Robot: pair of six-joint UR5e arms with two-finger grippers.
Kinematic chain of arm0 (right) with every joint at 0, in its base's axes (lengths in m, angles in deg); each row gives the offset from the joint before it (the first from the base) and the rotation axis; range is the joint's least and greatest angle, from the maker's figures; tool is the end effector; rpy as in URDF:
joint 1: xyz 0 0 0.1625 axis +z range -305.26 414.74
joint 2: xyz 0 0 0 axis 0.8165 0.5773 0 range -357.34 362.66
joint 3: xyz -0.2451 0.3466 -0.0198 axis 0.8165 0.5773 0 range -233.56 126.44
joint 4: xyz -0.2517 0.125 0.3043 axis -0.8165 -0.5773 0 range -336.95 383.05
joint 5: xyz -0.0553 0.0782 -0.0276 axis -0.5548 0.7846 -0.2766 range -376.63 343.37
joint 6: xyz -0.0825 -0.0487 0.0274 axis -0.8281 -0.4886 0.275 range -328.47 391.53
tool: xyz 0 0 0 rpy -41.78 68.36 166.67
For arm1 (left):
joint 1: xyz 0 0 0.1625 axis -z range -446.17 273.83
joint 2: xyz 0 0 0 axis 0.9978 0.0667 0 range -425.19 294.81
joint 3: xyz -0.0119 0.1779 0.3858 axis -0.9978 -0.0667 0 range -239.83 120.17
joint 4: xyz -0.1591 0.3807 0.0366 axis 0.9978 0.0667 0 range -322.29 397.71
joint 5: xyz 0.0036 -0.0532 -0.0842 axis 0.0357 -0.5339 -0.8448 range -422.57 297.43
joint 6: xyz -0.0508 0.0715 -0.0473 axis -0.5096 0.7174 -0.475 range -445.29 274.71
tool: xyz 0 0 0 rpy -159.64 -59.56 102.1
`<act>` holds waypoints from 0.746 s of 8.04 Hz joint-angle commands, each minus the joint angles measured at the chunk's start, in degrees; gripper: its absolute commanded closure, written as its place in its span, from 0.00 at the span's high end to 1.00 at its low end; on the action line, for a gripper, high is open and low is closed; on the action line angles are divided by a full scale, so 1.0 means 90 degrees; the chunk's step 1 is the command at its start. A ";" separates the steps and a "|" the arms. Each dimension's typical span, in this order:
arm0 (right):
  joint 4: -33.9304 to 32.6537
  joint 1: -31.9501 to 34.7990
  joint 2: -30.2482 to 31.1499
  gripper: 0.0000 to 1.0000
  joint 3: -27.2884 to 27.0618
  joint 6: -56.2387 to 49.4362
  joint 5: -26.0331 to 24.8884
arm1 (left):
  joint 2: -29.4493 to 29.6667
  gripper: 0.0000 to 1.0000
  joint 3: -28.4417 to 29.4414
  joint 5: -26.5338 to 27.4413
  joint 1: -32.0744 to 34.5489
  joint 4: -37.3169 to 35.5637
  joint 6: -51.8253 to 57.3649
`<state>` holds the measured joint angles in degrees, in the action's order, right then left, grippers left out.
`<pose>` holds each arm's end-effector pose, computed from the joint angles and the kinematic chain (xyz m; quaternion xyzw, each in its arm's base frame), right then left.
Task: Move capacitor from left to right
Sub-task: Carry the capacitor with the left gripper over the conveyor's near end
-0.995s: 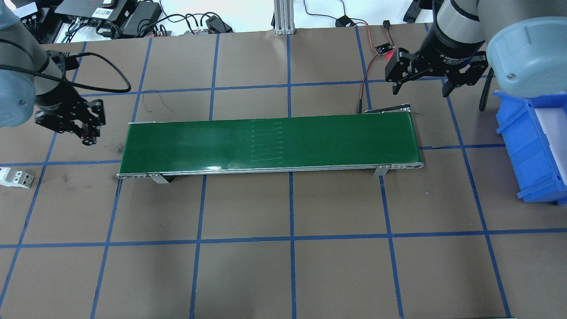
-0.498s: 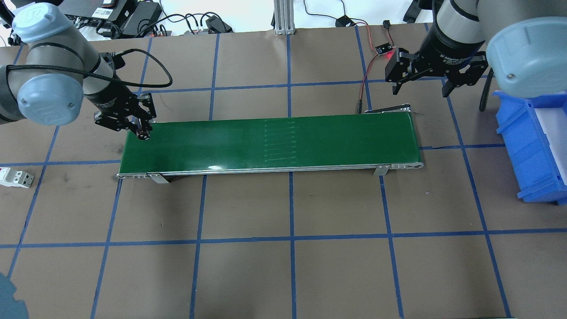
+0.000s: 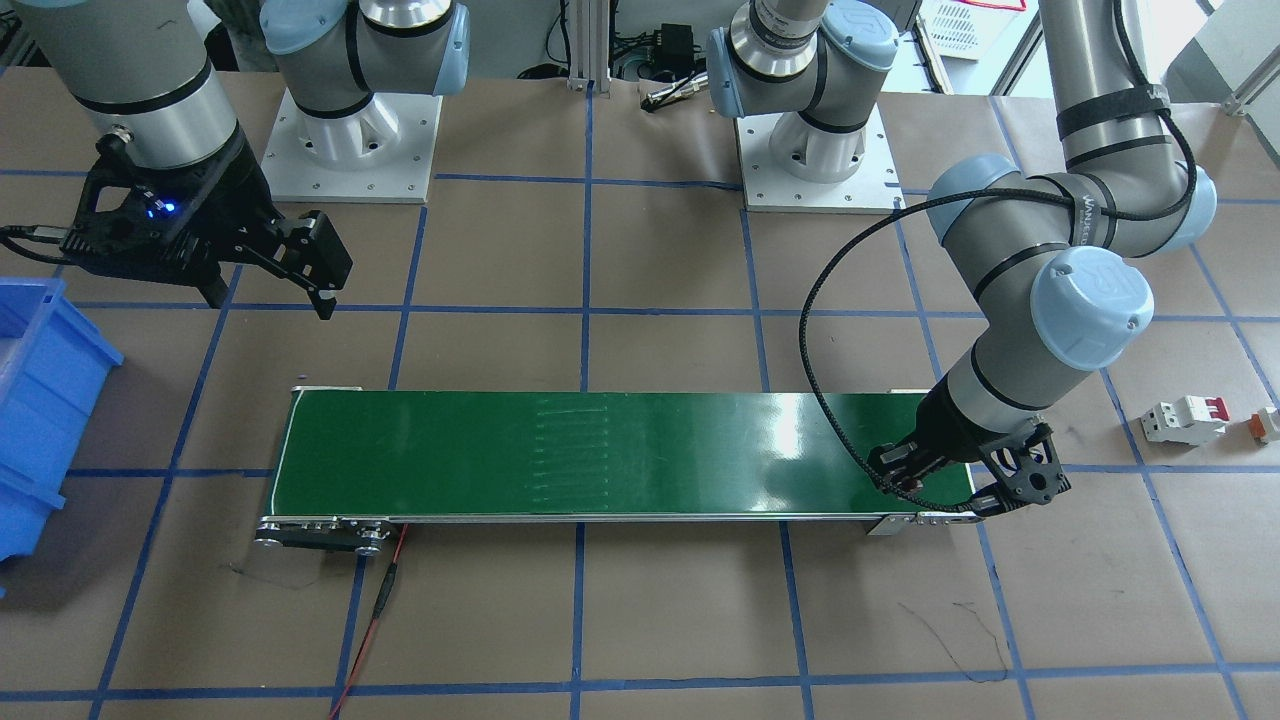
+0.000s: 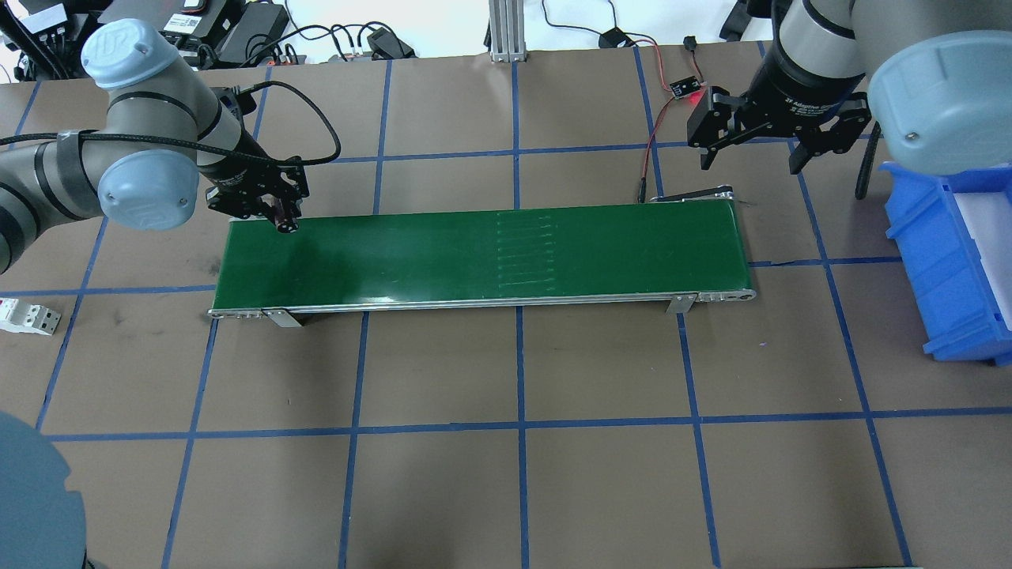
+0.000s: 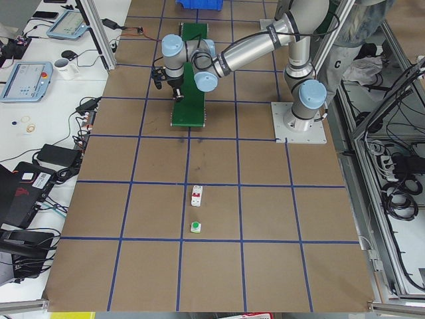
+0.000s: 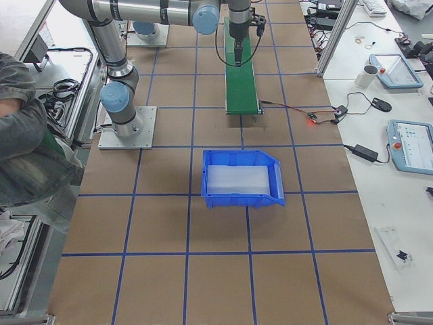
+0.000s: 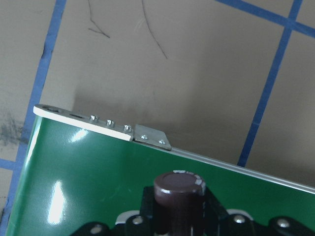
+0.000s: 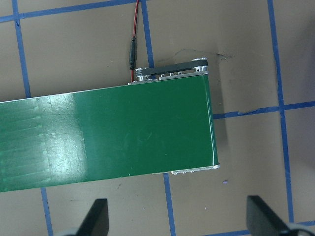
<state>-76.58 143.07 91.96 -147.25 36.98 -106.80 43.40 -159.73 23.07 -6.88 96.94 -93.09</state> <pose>0.1183 -0.5083 0.4672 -0.0621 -0.9970 0.0457 0.0000 -0.0300 -0.5998 0.2830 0.1599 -0.9862 0.0209 0.0375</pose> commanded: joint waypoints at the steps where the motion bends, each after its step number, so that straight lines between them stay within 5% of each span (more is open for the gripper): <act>1: 0.0025 0.0000 0.0000 1.00 0.0000 0.0000 -0.0010 | 0.0267 0.31 -0.0033 0.0209 0.0066 0.0040 0.0057; 5: 0.0025 0.0000 0.0000 1.00 0.0000 0.0000 0.0000 | 0.0210 0.31 -0.0180 0.0533 0.0232 0.0440 0.0047; 6: 0.0015 0.0000 0.0000 1.00 0.0000 0.0000 0.0000 | 0.0200 0.38 -0.0170 0.0552 0.0232 0.0489 0.0047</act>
<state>-76.36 143.07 91.96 -147.25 36.98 -106.80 45.36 -161.30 27.64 -4.91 100.30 -92.66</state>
